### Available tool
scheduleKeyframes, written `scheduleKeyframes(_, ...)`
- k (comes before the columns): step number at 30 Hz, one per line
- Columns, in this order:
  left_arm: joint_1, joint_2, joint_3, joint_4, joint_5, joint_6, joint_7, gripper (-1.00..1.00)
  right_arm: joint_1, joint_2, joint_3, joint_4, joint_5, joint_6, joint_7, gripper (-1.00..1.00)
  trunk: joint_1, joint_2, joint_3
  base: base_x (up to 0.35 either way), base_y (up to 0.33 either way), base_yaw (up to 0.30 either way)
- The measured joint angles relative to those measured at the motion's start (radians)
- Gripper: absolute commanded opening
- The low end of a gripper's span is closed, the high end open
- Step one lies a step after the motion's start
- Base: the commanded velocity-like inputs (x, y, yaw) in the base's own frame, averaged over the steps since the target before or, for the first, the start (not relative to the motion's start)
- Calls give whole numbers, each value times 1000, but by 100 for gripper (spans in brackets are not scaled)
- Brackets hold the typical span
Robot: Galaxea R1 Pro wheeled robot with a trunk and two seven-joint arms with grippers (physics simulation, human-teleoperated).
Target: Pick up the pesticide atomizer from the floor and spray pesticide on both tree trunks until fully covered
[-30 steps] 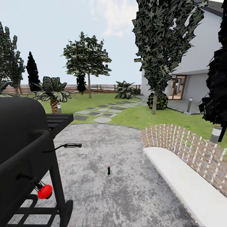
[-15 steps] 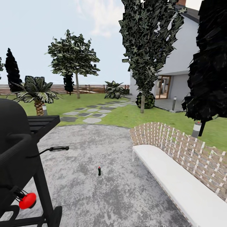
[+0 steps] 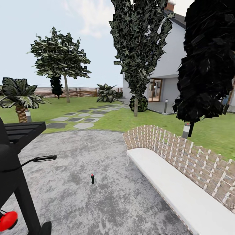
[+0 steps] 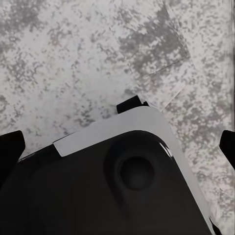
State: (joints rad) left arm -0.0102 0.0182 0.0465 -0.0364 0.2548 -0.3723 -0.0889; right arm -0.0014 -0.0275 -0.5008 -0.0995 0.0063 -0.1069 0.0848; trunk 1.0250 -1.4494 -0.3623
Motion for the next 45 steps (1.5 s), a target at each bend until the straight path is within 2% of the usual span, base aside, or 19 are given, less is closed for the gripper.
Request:
scheduleKeyframes(17, 0, 0, 0, 0, 0, 1, 0, 100, 0, 0, 1, 0, -1, 0, 0, 100, 0, 0, 0, 0, 0, -239)
scheduleKeyframes(32, 0, 0, 0, 0, 0, 0, 0, 100, 0, 1, 2, 0, 2, 0, 0, 100, 0, 0, 0, 0, 0, -45)
scheduleKeyframes(45, 0, 0, 0, 0, 0, 0, 0, 100, 0, 0, 0, 0, 2, -1, 0, 100, 0, 0, 0, 0, 0, -234)
